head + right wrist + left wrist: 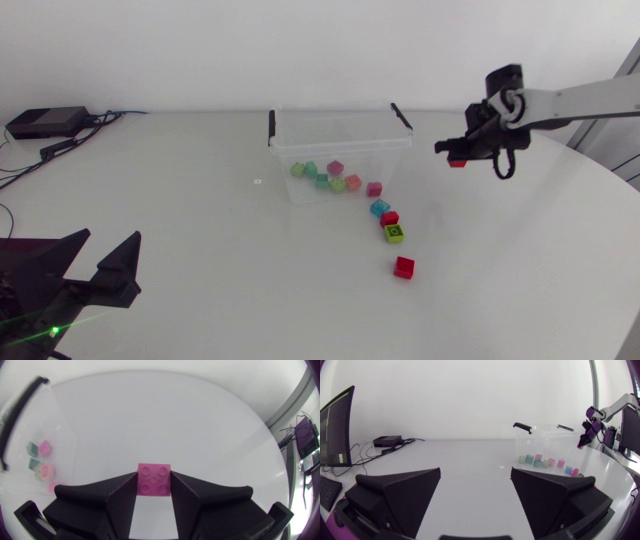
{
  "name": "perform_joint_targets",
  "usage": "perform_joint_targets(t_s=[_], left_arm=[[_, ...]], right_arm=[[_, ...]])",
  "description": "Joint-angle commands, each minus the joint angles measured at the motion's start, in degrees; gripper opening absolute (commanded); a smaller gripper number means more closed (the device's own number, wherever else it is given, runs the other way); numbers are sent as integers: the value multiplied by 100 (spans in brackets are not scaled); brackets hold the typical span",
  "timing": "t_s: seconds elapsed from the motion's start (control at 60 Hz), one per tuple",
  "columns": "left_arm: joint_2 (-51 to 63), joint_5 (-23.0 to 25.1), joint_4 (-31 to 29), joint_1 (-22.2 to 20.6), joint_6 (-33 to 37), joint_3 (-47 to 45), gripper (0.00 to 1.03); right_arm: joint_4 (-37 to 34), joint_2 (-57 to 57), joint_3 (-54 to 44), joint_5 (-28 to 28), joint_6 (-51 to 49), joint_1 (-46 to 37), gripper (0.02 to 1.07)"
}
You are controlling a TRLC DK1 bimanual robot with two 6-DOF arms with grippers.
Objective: Pick up the duplo bricks and place them in the container
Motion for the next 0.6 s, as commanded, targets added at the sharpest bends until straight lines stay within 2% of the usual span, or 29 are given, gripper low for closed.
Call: perform_joint_targets(t_s=[0.0, 0.133, 0.283, 0.583], left_arm=[[-52, 8, 6, 14, -16, -104, 98], [-52, 8, 6, 14, -16, -104, 98], [-52, 8, -2, 14, -16, -104, 98], [-52, 8, -2, 22, -16, -104, 98]], right_arm=[[-102, -905, -250, -100, 91, 166, 36], [-137, -1898, -575, -259, 91, 570, 36], [-5, -2390, -760, -347, 82, 1150, 36], [435, -1889, -523, -224, -49, 2020, 37]])
